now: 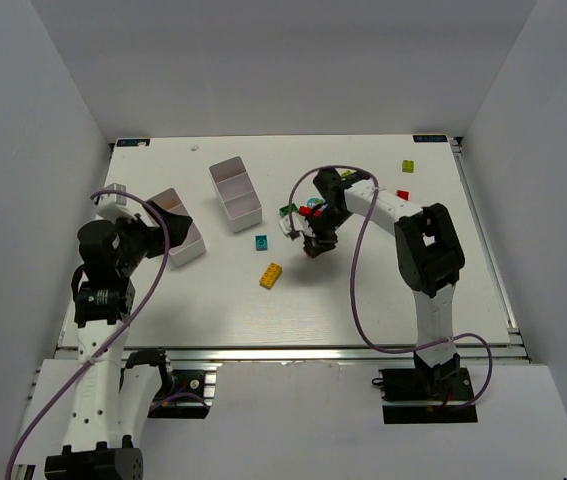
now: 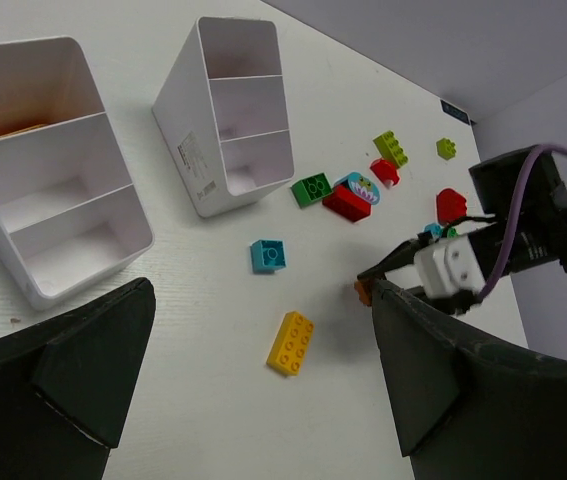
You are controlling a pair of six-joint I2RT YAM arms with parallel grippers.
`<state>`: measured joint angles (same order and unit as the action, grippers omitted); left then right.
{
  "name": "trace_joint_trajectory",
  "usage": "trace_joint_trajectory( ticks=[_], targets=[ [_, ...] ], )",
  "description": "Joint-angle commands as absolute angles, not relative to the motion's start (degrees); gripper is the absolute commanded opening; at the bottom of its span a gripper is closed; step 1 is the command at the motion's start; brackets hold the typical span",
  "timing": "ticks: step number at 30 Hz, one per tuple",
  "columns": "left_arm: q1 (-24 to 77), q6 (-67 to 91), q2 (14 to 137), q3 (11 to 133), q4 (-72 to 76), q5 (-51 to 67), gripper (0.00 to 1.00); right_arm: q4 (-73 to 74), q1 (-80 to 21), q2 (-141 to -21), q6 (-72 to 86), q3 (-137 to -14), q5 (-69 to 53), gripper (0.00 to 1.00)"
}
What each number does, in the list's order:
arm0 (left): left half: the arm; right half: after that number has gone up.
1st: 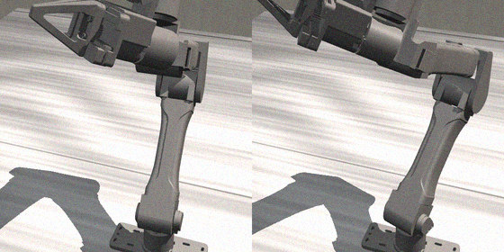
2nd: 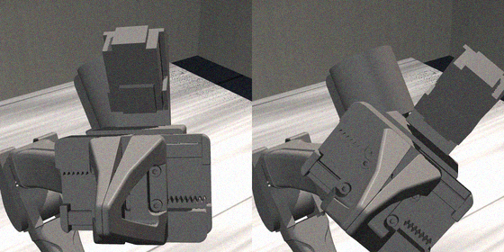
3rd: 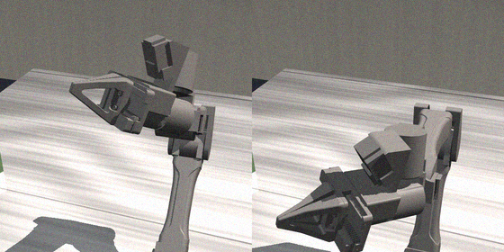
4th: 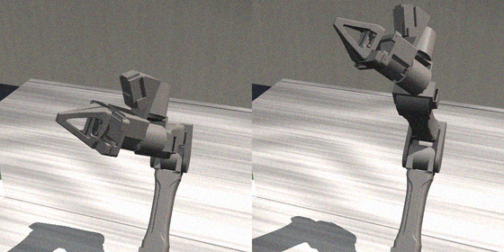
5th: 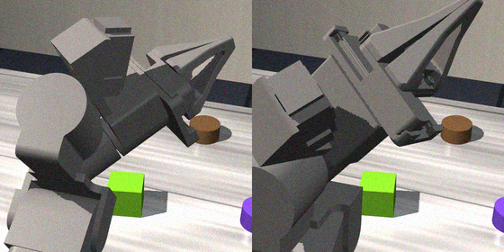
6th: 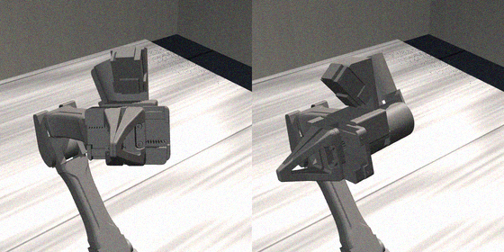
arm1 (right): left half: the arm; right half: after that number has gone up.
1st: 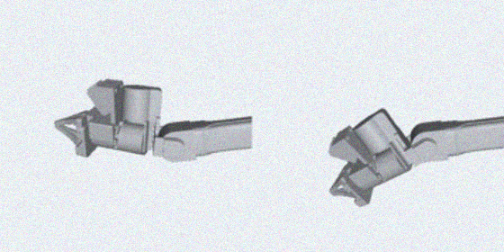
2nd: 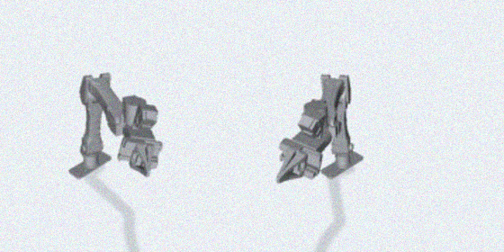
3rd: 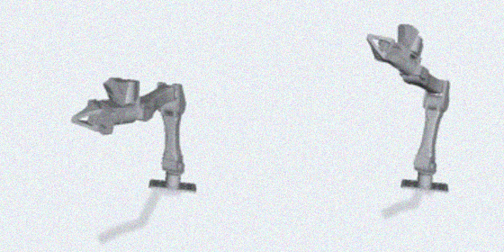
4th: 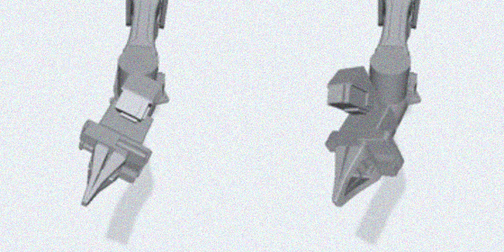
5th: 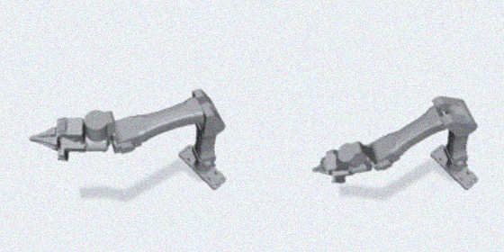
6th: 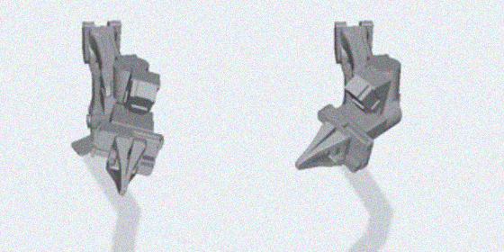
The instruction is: Sort the legos into containers by color
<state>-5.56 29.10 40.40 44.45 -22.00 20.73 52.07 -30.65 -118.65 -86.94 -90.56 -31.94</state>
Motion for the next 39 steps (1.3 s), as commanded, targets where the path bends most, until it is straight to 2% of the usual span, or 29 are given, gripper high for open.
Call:
trace_joint_trajectory(
  ticks=[1, 3, 4, 6, 7, 8, 10, 11, 14, 17, 23, 28, 32, 39],
  targets=[
    [-5.98, 30.14, 37.89, 43.68, -19.00, 21.80, 0.98, 42.15, -30.59, -114.17, -66.80, -98.77, -45.94, 0.08],
    [-5.98, 30.23, 37.44, 43.16, -18.28, 21.71, 0.98, 34.85, -30.76, -113.21, -56.48, -100.63, -50.61, 0.03],
    [-5.98, 30.32, 37.27, 43.15, -17.93, 21.71, 0.98, 23.06, -30.85, -112.51, -43.98, -100.03, -51.15, 0.04],
    [-5.98, 30.24, 37.09, 43.24, -17.84, 21.71, 0.98, 8.07, -31.37, -110.14, -31.09, -94.87, -49.59, 0.02],
    [-5.98, 29.97, 37.09, 43.50, -18.10, 21.71, 0.98, -6.97, -31.81, -109.52, -18.84, -93.18, -46.70, 0.02],
    [-5.98, 29.80, 37.35, 43.77, -18.19, 21.71, 0.98, -11.99, -32.25, -109.34, -14.98, -92.21, -40.75, 0.00],
    [-5.98, 29.45, 37.70, 43.94, -18.81, 21.80, 0.98, -18.43, -33.83, -111.17, -9.96, -93.68, -36.94, 0.00],
    [-5.98, 29.36, 37.97, 44.03, -18.72, 21.88, 0.98, -21.76, -35.32, -113.53, -5.15, -95.00, -29.78, 0.00],
    [-5.98, 29.53, 38.23, 43.95, -18.54, 22.06, 0.98, -23.72, -37.26, -118.02, 3.30, -102.72, -19.79, 0.00],
    [-5.98, 29.71, 38.41, 43.86, -18.28, 22.15, 0.98, -26.00, -38.23, -125.48, 7.72, -109.76, -18.89, 0.00],
    [-5.98, 29.62, 38.67, 44.03, -18.98, 21.71, 0.98, -38.41, -38.67, -134.01, 9.31, -114.50, -23.38, 0.01],
    [-5.98, 29.18, 38.41, 44.03, -19.60, 21.09, 0.98, -39.10, -38.67, -136.84, 8.35, -116.81, -21.01, 0.02],
    [-5.98, 28.92, 39.02, 44.03, -19.51, 21.18, 0.98, -44.03, -38.76, -138.42, 8.09, -115.40, -20.13, 0.06],
    [-5.98, 28.57, 39.46, 44.12, -19.60, 21.53, 0.98, -44.12, -39.20, -141.41, 7.65, -118.47, -17.49, 0.13]
  ],
)
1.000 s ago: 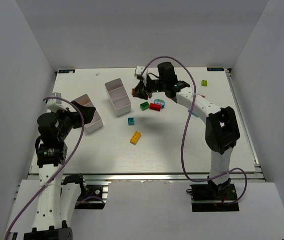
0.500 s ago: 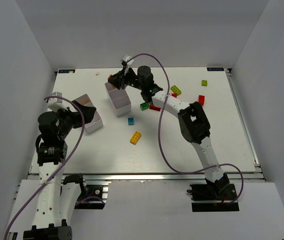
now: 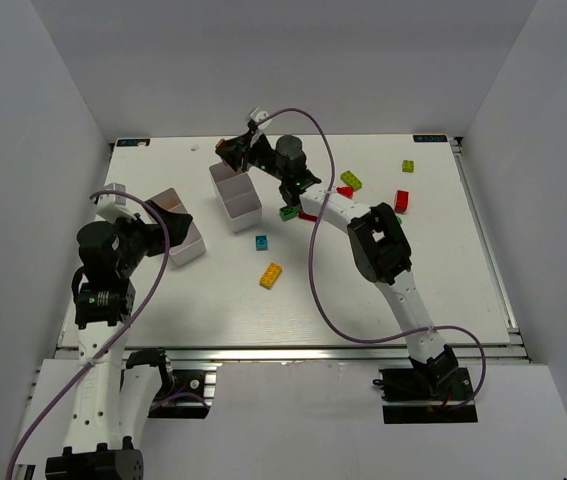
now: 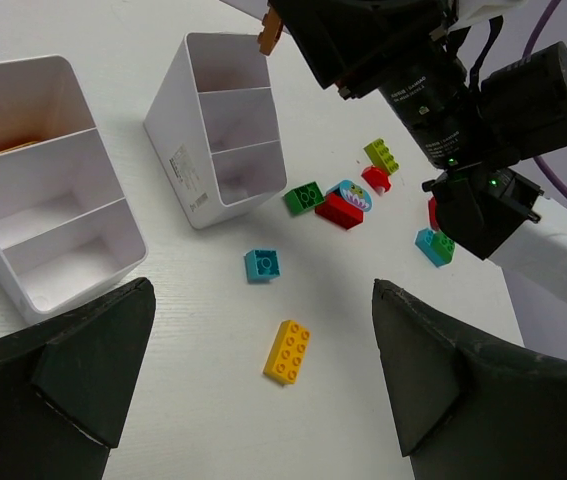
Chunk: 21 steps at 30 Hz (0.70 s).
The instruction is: Sort the legos into containers by color
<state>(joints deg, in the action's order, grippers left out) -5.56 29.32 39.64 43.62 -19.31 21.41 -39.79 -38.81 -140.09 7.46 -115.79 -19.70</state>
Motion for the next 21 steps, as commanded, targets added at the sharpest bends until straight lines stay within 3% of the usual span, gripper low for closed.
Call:
trace_joint_trajectory(
  ticks=[1, 9, 21],
  targets=[
    [-5.98, 28.56, 39.55, 44.12, -19.69, 21.53, 0.98, -44.03, -39.29, -141.94, 7.47, -119.00, -17.23, 0.14],
    [-5.89, 28.65, 39.64, 44.47, -20.21, 21.71, 0.98, -43.68, -39.20, -143.96, 5.36, -119.27, -15.38, 0.18],
    [-5.89, 29.00, 41.48, 45.44, -19.34, 23.64, 0.98, -44.56, -39.29, -144.76, 4.22, -119.01, -15.73, 0.48]
  ],
)
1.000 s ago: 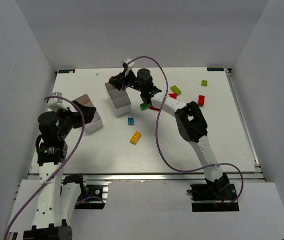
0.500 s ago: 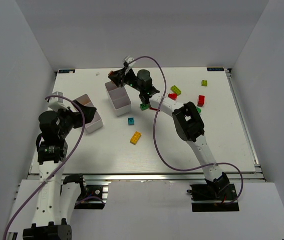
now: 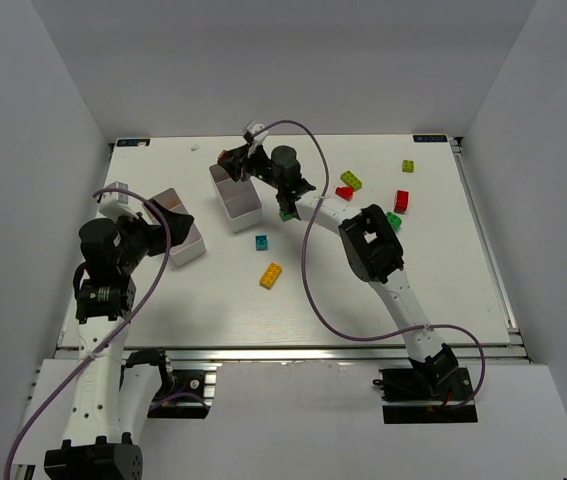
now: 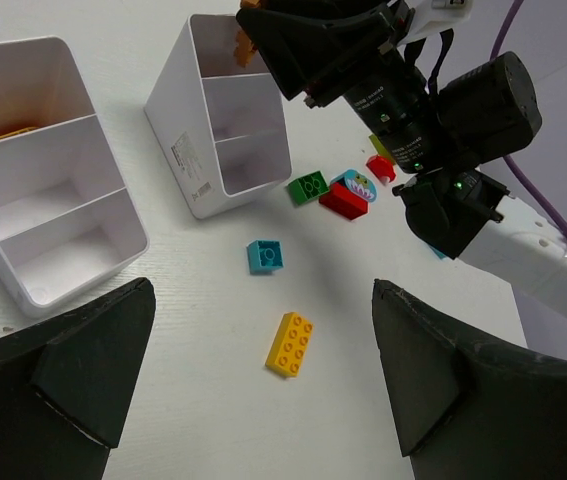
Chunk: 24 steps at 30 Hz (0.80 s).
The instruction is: Sort the legos into containers by color
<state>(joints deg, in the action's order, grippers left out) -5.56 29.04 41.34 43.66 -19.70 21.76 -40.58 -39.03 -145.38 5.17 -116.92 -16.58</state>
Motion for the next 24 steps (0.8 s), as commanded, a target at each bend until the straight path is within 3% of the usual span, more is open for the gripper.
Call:
trace_joint_trajectory(
  ticks=[1, 9, 16, 17, 18, 19, 21, 24],
  targets=[
    [-5.98, 29.18, 41.57, 45.44, -19.07, 23.99, 0.98, -44.82, -39.29, -144.49, 4.22, -118.57, -15.91, 0.50],
    [-5.98, 31.38, 43.06, 45.53, -17.49, 25.31, 0.97, -46.76, -39.29, -141.33, 3.69, -114.09, -17.75, 0.55],
    [-1.08, 32.00, 48.94, 46.84, -18.45, 26.55, 0.77, -44.15, -35.51, -126.67, 0.18, -102.22, -31.10, 0.54],
    [1.47, 31.38, 49.65, 47.02, -18.72, 23.76, 0.73, -38.38, -34.72, -125.26, 0.18, -104.31, -32.07, 0.57],
    [3.67, 31.29, 50.35, 47.20, -18.72, 21.99, 0.69, -19.96, -33.67, -124.64, -3.74, -108.15, -33.47, 0.77],
    [8.39, 31.20, 52.54, 47.46, -18.46, 20.32, 0.66, -10.99, -33.40, -124.89, -5.87, -112.46, -33.92, 0.87],
    [13.33, 30.85, 55.62, 48.25, -18.72, 15.22, 0.60, 1.27, -31.65, -122.54, -9.22, -116.99, -37.15, 0.89],
    [22.04, 29.89, 62.21, 51.06, -19.33, 8.21, 0.60, 0.72, -26.66, -111.24, -7.57, -99.10, -40.94, 0.89]
  ],
)
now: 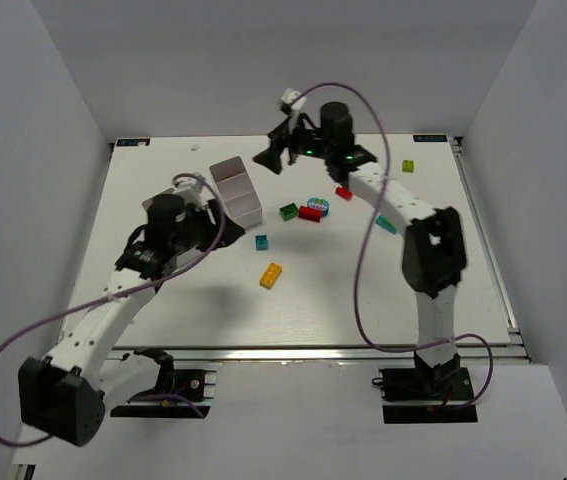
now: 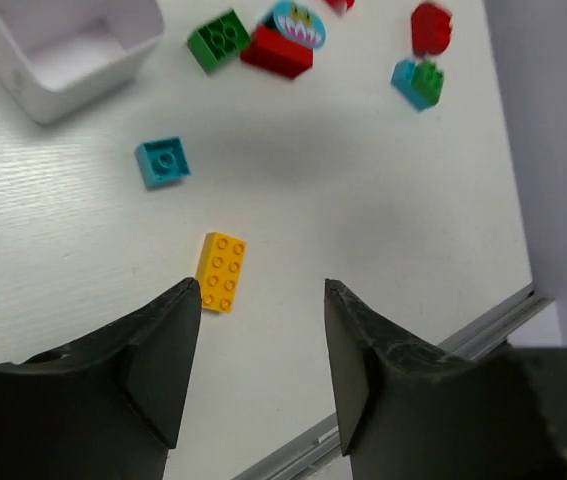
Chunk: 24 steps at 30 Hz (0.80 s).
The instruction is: Sort the legos into containers by color
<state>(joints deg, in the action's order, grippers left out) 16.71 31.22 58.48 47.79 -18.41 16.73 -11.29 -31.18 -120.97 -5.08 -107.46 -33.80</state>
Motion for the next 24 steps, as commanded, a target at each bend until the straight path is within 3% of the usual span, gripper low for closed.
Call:
trace_joint_trajectory(
  ticks=[1, 2, 3, 4, 5, 6, 8, 9, 12, 19, 24],
  targets=[
    [25.54, 29.53, 63.88, 51.76, -19.51, 6.17, 0.63, -1.21, -25.41, -108.83, -7.38, -95.31, -41.65, 0.83],
    [27.14, 28.57, 67.12, 53.33, -19.95, 4.24, 0.66, -0.71, -24.01, -106.63, -7.47, -92.32, -42.44, 0.74],
    [28.90, 27.87, 68.98, 54.13, -20.13, 1.78, 0.68, -0.09, -21.04, -103.48, -7.47, -88.37, -44.54, 0.45],
    [32.14, 27.08, 70.91, 55.10, -20.47, 0.80, 0.71, 2.00, -19.61, -102.23, -7.30, -86.85, -45.60, 0.30],
    [33.65, 25.50, 75.28, 57.28, -21.44, -1.56, 0.73, 4.28, -18.21, -101.00, -6.60, -85.44, -46.40, 0.17],
    [35.23, 24.79, 77.50, 58.44, -21.97, -4.11, 0.74, 5.18, -16.02, -98.72, -6.50, -82.47, -46.49, 0.12],
    [38.84, 23.39, 81.72, 61.94, -23.38, -6.93, 0.76, 6.67, -14.60, -96.08, -8.33, -79.12, -45.01, 0.21],
    [39.80, 23.12, 85.48, 62.92, -23.64, -8.25, 0.76, 6.51, -13.89, -93.54, -8.87, -77.19, -44.13, 0.34],
    [42.71, 22.94, 90.86, 67.05, -25.40, -12.56, 0.77, 4.84, -13.19, -89.32, -9.58, -70.94, -43.07, 0.46],
    [46.58, 19.34, 107.29, 79.62, -36.02, -15.02, 0.75, 3.78, -12.31, -86.84, -8.00, -67.33, -42.98, 0.52],
    [46.93, 17.84, 109.69, 81.48, -40.25, -16.70, 0.75, 4.04, -11.43, -86.92, -8.35, -66.97, -44.03, 0.52]
  ],
)
